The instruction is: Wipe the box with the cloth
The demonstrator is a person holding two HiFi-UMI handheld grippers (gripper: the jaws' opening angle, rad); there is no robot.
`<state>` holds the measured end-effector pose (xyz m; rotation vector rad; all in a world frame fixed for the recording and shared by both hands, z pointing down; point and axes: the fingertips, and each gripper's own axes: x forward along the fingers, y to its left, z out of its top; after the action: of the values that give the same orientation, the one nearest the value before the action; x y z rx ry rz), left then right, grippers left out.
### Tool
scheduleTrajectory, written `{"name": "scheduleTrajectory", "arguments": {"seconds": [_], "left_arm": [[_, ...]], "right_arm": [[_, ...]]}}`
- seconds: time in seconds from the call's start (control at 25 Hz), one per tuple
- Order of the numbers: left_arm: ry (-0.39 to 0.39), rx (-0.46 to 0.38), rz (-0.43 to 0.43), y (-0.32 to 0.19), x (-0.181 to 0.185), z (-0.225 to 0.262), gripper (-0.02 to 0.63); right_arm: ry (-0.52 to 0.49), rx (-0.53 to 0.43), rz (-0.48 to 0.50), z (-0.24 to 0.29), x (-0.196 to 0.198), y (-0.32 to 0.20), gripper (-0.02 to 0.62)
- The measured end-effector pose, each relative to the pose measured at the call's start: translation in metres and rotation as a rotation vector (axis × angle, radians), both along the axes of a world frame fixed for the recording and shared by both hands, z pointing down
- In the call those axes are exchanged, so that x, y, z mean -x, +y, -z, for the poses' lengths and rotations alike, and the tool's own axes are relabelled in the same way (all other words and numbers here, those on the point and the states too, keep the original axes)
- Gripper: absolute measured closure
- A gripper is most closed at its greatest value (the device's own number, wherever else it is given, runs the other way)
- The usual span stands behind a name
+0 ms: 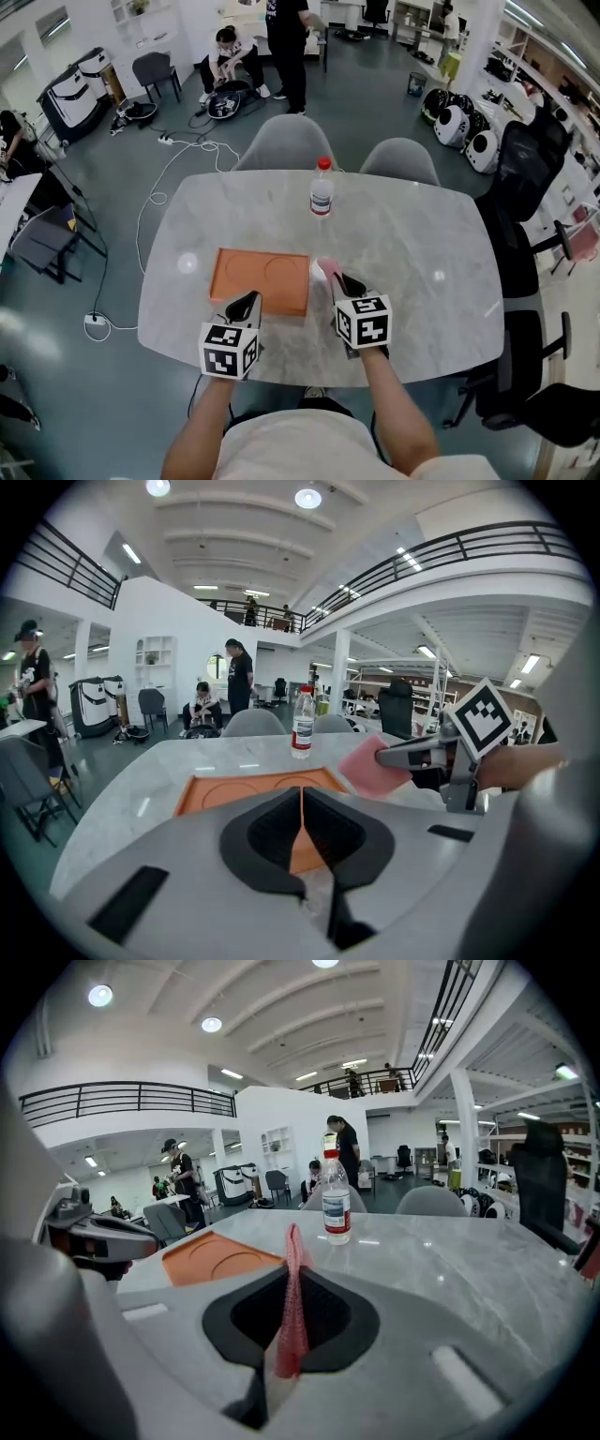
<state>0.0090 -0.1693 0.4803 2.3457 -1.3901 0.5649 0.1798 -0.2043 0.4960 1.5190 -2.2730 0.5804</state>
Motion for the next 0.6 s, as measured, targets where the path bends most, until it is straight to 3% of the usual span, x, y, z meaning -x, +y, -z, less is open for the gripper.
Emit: {"name": "scheduleTrajectory", "arguments": {"seconds": [0.36,0.6], "left_arm": [[-0.004,-0.003,0.108,-0.013,0.010,-0.003,0.591],[0.002,0.003,0.142,-0.017,0.012,-0.005,0.591]], "right_arm": [[-0.084,0.111,0.037,-0.034,0.010,-0.037,0.577],[-0.105,0.136,0.122,-0.036,0.030,-0.042,0.577]]}}
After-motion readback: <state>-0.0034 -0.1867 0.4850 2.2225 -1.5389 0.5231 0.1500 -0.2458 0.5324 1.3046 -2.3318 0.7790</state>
